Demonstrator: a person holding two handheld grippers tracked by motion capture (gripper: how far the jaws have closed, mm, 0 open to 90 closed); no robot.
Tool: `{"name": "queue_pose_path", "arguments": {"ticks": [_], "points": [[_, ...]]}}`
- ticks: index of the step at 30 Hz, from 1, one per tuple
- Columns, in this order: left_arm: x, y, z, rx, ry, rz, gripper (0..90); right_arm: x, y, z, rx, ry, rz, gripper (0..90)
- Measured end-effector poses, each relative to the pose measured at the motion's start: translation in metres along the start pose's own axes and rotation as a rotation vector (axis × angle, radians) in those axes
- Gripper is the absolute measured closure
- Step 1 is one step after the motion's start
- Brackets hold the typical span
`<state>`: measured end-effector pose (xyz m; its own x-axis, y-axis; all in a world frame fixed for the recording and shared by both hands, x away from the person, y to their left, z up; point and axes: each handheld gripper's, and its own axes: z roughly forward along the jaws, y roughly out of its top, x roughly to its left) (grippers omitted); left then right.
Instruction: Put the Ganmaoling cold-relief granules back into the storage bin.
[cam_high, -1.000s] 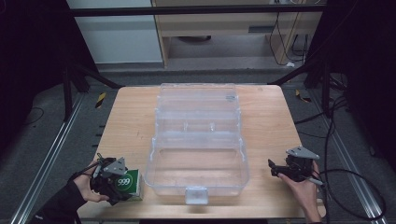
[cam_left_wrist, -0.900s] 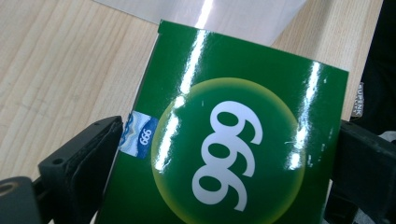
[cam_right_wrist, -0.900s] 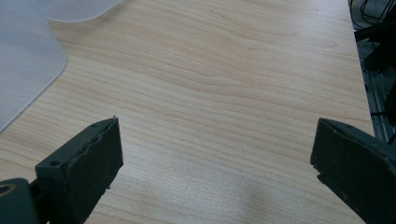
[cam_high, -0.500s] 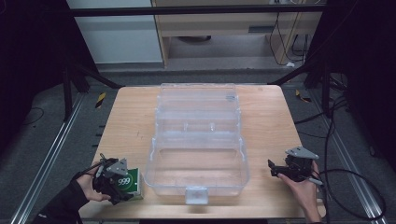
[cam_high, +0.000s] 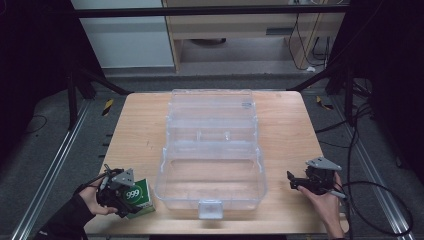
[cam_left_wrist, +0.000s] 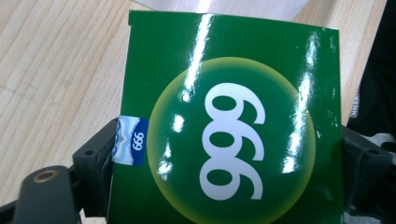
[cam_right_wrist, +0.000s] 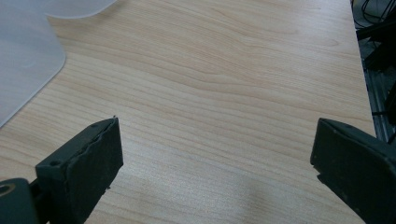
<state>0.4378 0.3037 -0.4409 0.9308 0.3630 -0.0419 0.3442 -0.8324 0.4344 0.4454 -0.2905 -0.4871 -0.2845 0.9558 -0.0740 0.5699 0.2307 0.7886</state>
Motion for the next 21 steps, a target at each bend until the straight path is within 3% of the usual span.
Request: {"name": "queue_pose_path", "arguments": {"ticks": [9, 21], "points": [[0.001, 0.004, -0.015, -0.038, 0.03, -0.029, 14.3, 0.0, 0.0, 0.0, 0.001, 0.0, -0.001, 2.8], [0.003, 0.013, -0.043, -0.099, 0.07, -0.033, 14.4, 0.0, 0.0, 0.0, 0.0, 0.001, 0.0, 2.8]]}}
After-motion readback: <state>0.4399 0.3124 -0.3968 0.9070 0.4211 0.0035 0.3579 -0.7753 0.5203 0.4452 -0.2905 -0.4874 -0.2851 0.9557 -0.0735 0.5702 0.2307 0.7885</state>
